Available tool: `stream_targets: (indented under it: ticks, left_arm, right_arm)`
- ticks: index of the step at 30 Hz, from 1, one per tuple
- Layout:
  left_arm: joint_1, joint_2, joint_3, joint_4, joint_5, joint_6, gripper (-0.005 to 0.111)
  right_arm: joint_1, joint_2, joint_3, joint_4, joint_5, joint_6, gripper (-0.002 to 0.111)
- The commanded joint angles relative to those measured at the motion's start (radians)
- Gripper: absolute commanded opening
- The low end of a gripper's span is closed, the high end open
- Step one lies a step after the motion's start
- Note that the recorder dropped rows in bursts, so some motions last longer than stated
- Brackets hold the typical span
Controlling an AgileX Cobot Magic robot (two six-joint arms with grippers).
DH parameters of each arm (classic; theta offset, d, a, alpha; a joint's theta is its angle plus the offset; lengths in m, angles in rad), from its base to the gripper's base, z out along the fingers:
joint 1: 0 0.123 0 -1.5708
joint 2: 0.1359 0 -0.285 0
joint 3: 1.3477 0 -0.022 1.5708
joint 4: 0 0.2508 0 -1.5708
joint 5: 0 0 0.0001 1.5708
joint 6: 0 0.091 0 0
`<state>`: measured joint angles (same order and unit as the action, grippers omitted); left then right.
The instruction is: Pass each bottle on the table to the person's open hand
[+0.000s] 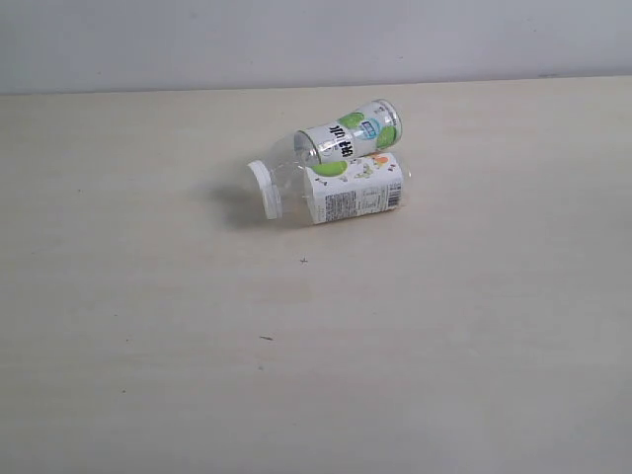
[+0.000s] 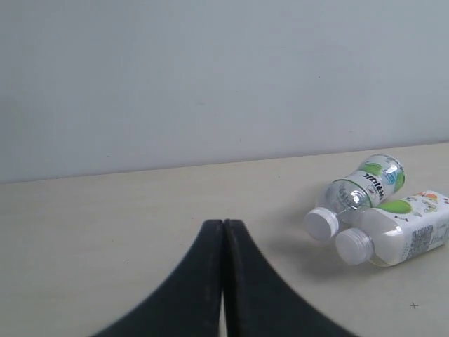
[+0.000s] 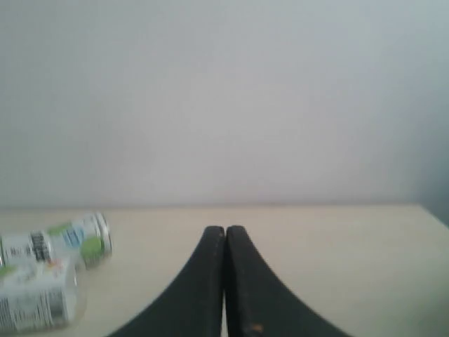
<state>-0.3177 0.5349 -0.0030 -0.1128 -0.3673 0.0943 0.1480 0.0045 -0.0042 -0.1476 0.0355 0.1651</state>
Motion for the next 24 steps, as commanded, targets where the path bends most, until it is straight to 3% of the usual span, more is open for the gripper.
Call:
stream_targets:
  ticks: [1, 4, 7, 10, 12, 17, 20, 24]
  left_arm:
    - [0.004, -0.007, 0.003, -0.011, 0.002, 0.005, 0.001]
    - [0.004, -0.007, 0.003, -0.011, 0.002, 0.005, 0.001]
    - [0.004, -0.007, 0.003, -0.011, 0.002, 0.005, 0.001]
    - [0.004, -0.007, 0.003, -0.011, 0.002, 0.005, 0.001]
    - [0.004, -0.007, 0.003, -0.011, 0.002, 0.005, 0.001]
    - [0.004, -0.007, 0.003, -0.009, 0.002, 0.005, 0.001]
    - [0.004, -0.007, 0.003, -0.009, 0.002, 0.005, 0.001]
    - [0.004, -0.007, 0.003, -0.009, 0.002, 0.005, 0.001]
  right_arm:
    - [-0.005, -0.004, 0.004, -0.008, -0.189, 0.147, 0.000]
    - [-0.005, -0.004, 0.004, -0.008, -0.262, 0.230, 0.000]
    - [-0.005, -0.004, 0.004, 0.095, -0.543, 0.323, 0.000]
    - [-0.005, 0.141, -0.145, 0.284, -0.579, 0.203, 0.000]
    - [-0.005, 0.327, -0.286, 0.300, -0.571, 0.170, 0.000]
    - [-0.005, 0.823, -0.705, 0.177, -0.245, 0.139, 0.000]
    - [-0.003, 1.076, -0.949, 0.058, 0.063, 0.120, 0.000]
    - [-0.003, 1.388, -1.248, 0.027, 0.475, -0.143, 0.000]
